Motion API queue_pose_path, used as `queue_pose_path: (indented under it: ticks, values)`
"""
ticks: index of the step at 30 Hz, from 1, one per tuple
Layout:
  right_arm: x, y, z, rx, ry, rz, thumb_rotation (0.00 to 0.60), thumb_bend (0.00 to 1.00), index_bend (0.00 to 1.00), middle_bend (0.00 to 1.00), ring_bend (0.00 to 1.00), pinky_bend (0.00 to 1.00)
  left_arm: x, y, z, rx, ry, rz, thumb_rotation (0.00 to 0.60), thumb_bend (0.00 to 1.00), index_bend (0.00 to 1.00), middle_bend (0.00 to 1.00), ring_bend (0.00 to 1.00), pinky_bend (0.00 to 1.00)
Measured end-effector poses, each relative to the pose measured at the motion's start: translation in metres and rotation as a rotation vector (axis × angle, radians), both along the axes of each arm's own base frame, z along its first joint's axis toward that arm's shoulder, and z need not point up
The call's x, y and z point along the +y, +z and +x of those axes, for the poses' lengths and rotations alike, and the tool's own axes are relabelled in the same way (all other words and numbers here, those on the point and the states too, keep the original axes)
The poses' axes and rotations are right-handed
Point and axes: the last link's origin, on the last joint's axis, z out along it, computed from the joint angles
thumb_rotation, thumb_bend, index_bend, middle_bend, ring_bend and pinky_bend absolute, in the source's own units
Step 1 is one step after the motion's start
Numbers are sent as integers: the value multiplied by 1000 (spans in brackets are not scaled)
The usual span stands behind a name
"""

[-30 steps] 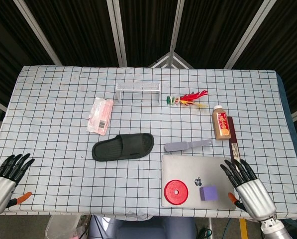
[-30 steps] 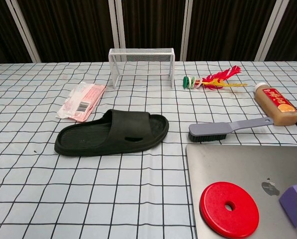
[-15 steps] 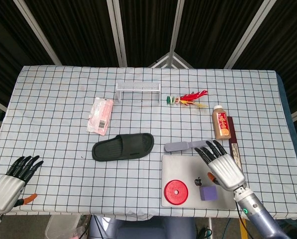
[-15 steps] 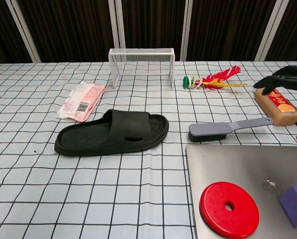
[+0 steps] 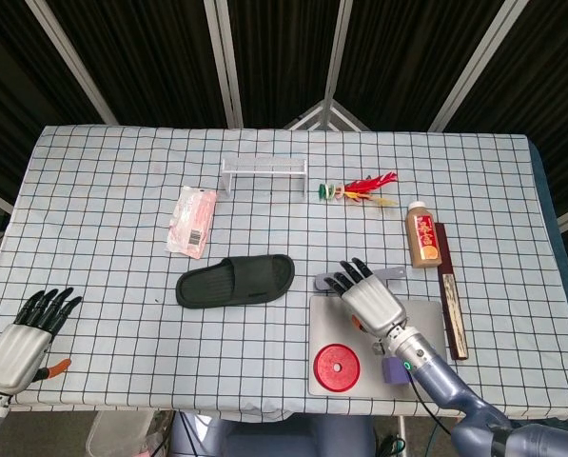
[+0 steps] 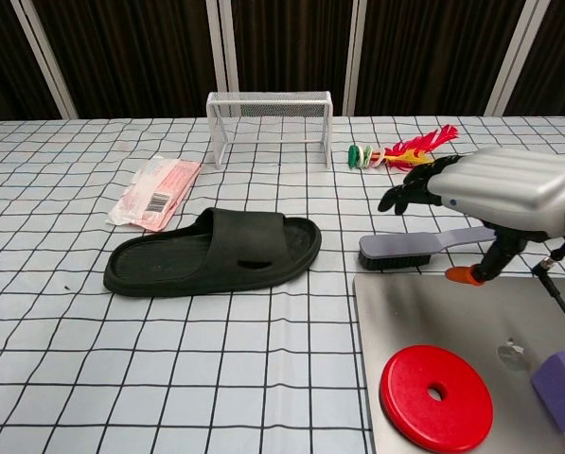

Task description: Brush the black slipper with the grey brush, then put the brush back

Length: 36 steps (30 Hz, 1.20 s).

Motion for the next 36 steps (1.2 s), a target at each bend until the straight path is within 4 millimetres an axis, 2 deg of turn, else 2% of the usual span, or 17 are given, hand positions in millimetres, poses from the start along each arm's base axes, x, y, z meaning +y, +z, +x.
queue_pose_path:
  ticks: [4, 15, 24, 36]
  values:
    - [-9, -8, 5, 11, 1, 5, 600, 340, 172, 228, 98, 111, 1, 2, -2, 2, 17, 13, 600, 45, 0, 0, 0, 0]
    - [-35, -31, -3, 53, -46, 27, 600, 340, 173, 230, 105, 112, 4, 7, -7, 14, 33, 62, 600, 44, 0, 0, 0, 0]
    - [-50, -42, -11, 83, -71, 46, 600, 340, 278, 313, 142, 112, 10, 12, -12, 7, 40, 91, 600, 44, 0, 0, 0, 0]
    - [-57, -42, -7, 88, -32, 12, 600, 340, 380, 384, 180, 151, 13, 10, -10, 10, 41, 91, 600, 45, 0, 0, 0, 0]
